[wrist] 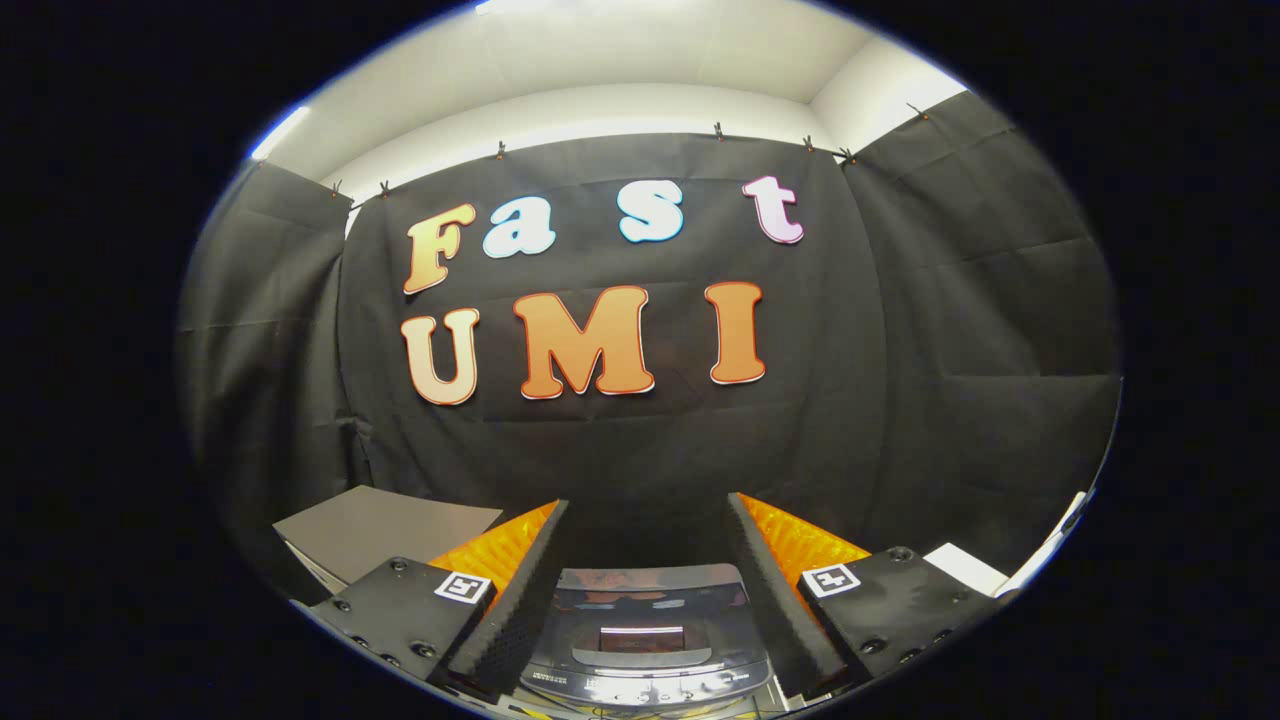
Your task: Put the clothes into the washing machine and then close the washing machine lid.
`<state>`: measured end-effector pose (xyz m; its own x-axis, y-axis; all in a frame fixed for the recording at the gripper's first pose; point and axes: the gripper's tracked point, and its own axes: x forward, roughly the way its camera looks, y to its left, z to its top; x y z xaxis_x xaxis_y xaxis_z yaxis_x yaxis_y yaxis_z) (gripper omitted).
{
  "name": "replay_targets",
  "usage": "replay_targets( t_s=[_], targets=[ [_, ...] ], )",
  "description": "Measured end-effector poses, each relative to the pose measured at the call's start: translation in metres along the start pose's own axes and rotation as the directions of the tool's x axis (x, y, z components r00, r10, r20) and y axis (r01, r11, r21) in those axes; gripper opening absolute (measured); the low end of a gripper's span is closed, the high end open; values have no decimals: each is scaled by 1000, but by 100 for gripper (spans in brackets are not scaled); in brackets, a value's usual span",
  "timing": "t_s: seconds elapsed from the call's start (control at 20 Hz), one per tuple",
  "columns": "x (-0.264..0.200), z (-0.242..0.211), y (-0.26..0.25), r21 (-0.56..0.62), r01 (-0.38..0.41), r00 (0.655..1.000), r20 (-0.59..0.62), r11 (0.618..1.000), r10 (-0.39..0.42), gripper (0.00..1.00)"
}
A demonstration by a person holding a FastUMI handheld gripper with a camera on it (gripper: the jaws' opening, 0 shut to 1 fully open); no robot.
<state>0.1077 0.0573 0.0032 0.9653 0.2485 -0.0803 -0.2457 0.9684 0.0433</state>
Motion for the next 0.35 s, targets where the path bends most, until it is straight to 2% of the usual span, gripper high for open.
replay_targets(
  t_s=[0.2, 0.35],
  targets=[
    [-20, 12, 4, 49, -36, 999, 31, 998, 34, 97],
    [-27, 11, 1, 29, -40, 999, 36, 999, 39, 97]
  ],
)
